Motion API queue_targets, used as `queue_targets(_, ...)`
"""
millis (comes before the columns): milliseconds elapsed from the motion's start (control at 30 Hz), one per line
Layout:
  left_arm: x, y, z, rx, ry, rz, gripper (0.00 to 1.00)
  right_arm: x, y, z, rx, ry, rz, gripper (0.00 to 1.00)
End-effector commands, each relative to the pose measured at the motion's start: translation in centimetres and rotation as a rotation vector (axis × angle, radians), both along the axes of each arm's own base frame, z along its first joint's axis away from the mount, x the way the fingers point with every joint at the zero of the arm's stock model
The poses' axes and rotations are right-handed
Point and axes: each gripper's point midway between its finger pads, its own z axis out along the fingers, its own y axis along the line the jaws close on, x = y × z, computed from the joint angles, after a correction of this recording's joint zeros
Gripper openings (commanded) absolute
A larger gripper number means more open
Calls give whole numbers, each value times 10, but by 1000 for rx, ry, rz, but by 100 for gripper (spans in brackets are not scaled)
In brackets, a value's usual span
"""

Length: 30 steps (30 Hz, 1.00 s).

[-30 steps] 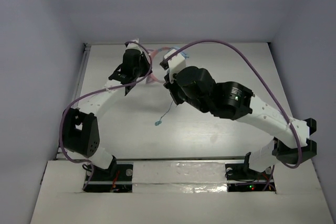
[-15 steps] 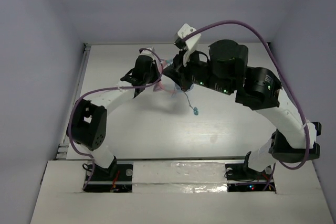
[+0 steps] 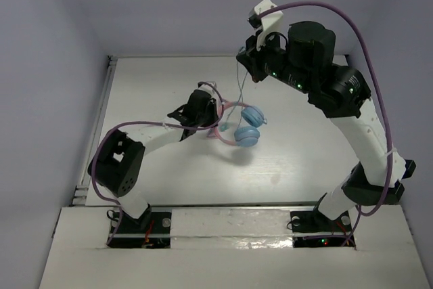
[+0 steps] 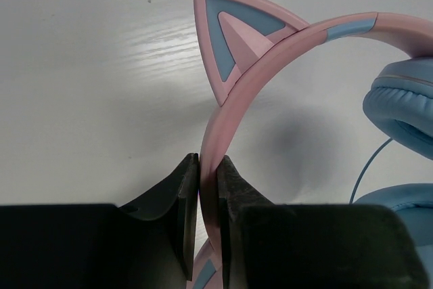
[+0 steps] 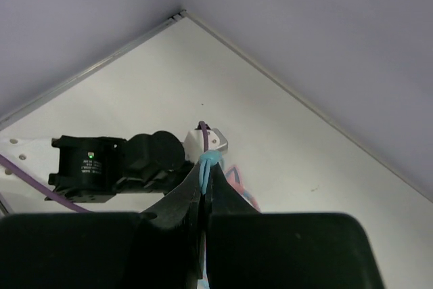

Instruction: Wrap the headphones

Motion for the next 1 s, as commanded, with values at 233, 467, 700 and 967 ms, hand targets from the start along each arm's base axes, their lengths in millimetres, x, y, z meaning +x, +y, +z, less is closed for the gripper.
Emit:
queue_targets(233,-23,-37,27,-138,-58,-160,0,37,-19,21,16,-124,-20,0)
queue_targets(467,-34,-41,19,-153,-22,-208,0,69,-64,27,40,-144,-101,0)
queue_targets(700,-49,-43,38,-188,-35,-270,0,113,-82,-8,68,-109,-224,0)
queue_targets(967,-81,-54,72,-249,-34,-412,0,139,-111,-42,131,-88,-402,0)
